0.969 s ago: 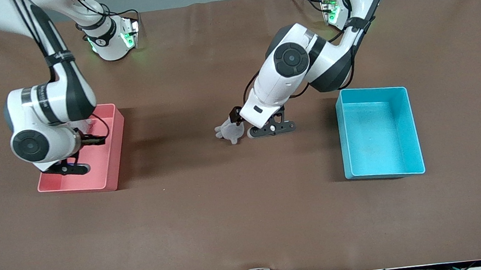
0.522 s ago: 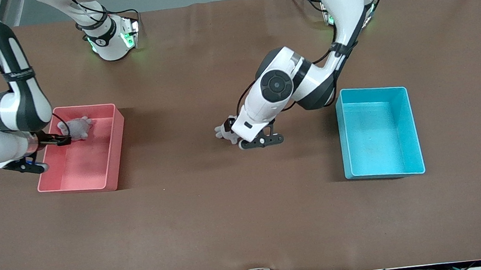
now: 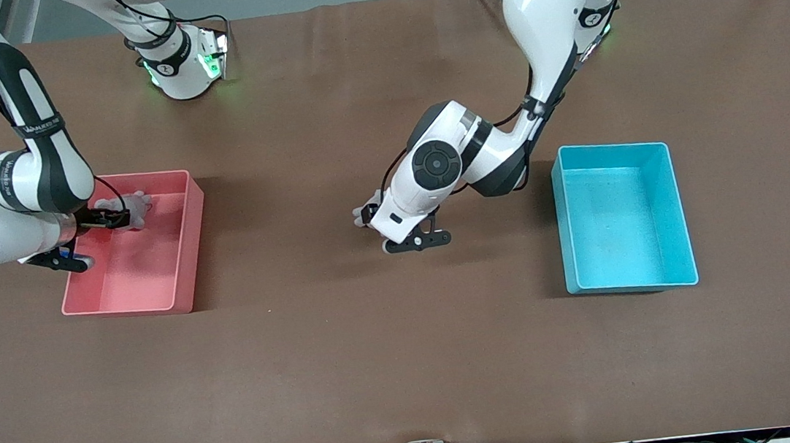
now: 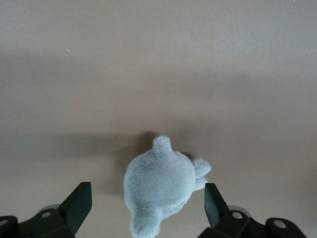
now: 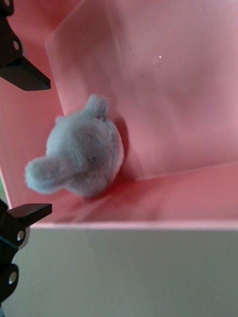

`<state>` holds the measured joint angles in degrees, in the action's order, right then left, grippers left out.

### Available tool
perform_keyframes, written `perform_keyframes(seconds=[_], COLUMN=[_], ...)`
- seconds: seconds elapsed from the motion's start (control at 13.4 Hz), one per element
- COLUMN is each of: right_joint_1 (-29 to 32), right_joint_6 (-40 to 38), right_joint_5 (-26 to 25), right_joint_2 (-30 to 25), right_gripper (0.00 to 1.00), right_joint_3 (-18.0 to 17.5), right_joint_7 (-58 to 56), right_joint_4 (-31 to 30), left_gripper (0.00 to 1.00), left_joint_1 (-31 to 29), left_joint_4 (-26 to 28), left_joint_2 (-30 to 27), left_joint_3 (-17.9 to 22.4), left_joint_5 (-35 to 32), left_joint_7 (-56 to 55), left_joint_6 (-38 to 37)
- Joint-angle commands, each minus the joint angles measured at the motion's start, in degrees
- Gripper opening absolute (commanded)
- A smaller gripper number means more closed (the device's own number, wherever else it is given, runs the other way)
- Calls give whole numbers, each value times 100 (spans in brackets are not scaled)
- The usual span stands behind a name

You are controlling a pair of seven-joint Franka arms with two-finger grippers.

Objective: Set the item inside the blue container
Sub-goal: 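Grasp the second plush with the right gripper while the left gripper grasps the first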

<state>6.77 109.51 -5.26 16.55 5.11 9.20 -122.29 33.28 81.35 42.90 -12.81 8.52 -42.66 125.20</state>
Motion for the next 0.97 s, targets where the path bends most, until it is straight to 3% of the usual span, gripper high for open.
perform_keyframes(seconds=[0.0,0.89], right_joint_1=[114,237], right_joint_6=[52,202], right_joint_5=[139,341], right_joint_2=[41,358], right_gripper=[100,100], right_joint_3=[-72,-72], right_joint_7=[152,152], right_joint_4=[-67,-58], left_gripper=[99,99], left_joint_1=[196,522], left_joint_4=[-128,-58], left_joint_2=[105,623], left_joint_3=[51,104], left_joint_5=[132,-280], left_joint_7=[-41,47], left_joint_6=[57,233])
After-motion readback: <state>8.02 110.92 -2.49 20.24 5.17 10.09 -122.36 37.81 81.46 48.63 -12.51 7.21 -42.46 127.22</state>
